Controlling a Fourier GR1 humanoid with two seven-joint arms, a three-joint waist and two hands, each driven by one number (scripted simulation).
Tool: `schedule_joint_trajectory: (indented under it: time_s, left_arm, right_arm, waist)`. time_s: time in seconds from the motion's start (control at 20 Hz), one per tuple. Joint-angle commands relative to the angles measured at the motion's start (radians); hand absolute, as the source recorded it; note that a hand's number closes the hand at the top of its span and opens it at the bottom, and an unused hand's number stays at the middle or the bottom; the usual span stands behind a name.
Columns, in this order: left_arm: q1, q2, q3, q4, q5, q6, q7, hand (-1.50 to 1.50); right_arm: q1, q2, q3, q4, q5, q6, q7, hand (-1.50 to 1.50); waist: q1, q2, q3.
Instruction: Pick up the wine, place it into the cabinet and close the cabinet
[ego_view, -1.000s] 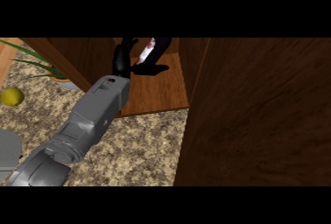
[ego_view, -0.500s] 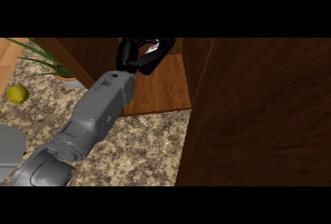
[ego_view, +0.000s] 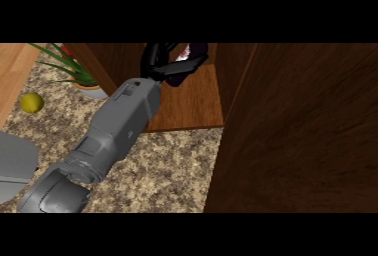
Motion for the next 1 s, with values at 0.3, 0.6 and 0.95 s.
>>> schedule_joint_trajectory:
  time_s: [0.3, 0.6, 0.95]
  left_arm:
    - [0.058, -0.038, -0.02, -0.047, 0.016, -0.034, -0.016, -1.5]
    - [0.091, -0.038, -0.052, -0.157, 0.057, -0.084, 0.064, -1.5]
    - [0.249, -0.038, -0.132, -0.319, 0.115, -0.138, 0.088, -1.5]
  right_arm:
    - [0.088, -0.062, 0.006, -0.22, -0.016, -0.008, 0.091, -1.5]
    - [0.102, -0.049, -0.041, -0.169, -0.053, -0.022, 0.047, -1.5]
    - [0.126, -0.071, -0.027, -0.205, -0.014, -0.04, 0.062, -1.5]
  waist:
    - [0.023, -0.015, 0.0]
    - [0.053, -0.024, 0.002]
    - [0.068, -0.035, 0.001]
